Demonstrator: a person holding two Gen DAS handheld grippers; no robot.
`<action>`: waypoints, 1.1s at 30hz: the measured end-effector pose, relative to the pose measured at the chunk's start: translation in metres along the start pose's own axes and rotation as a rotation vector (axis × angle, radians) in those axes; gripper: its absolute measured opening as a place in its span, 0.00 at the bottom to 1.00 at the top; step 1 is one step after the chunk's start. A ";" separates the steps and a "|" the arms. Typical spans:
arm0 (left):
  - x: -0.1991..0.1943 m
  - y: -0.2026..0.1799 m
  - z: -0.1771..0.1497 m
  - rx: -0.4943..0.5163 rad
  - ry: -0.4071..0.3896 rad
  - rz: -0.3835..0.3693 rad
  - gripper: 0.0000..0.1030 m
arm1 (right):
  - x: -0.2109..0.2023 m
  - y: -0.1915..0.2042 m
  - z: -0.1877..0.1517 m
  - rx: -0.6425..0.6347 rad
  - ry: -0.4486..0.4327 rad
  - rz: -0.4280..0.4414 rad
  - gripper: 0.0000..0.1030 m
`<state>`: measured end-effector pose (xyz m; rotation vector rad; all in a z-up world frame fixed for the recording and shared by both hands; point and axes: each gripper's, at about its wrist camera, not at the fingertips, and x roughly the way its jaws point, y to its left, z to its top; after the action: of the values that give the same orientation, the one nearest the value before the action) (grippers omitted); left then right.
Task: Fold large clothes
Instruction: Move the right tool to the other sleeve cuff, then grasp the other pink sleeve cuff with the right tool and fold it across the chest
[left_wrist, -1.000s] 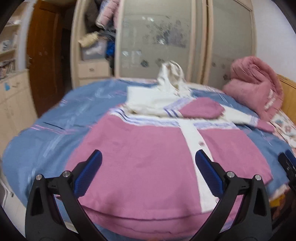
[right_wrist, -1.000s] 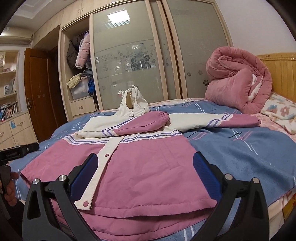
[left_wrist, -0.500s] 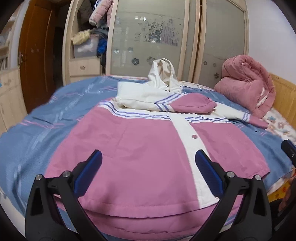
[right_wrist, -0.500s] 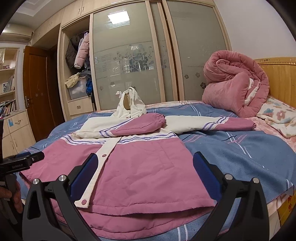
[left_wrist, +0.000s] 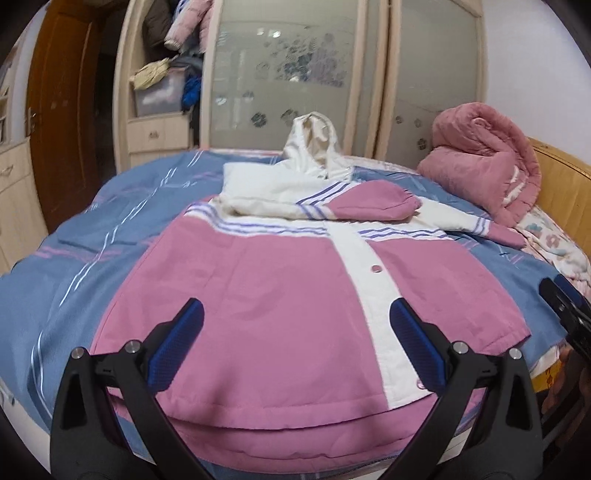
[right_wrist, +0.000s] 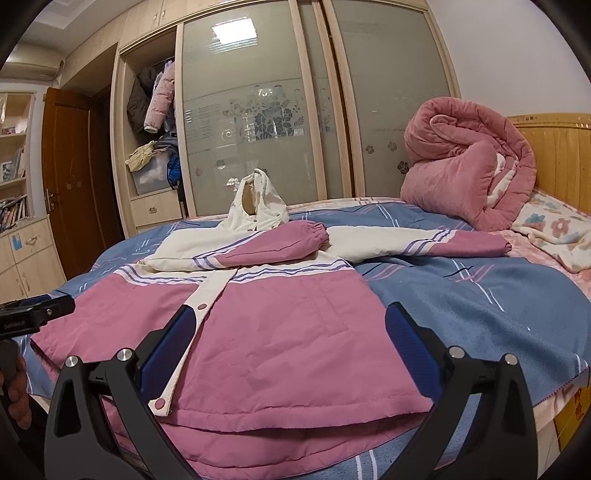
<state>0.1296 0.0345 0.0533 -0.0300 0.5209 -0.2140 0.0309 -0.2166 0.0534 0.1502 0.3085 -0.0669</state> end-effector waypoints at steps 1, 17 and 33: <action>-0.002 -0.004 0.000 0.023 -0.009 0.000 0.98 | 0.000 -0.003 0.000 0.009 0.000 -0.003 0.99; 0.000 -0.007 -0.001 0.082 -0.007 -0.052 0.98 | 0.061 -0.197 0.057 0.599 0.061 -0.021 0.99; 0.026 -0.009 0.001 0.088 0.041 -0.050 0.98 | 0.193 -0.401 0.047 1.021 0.162 -0.234 0.67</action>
<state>0.1499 0.0207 0.0419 0.0467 0.5520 -0.2867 0.1926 -0.6280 -0.0166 1.1369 0.4302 -0.4452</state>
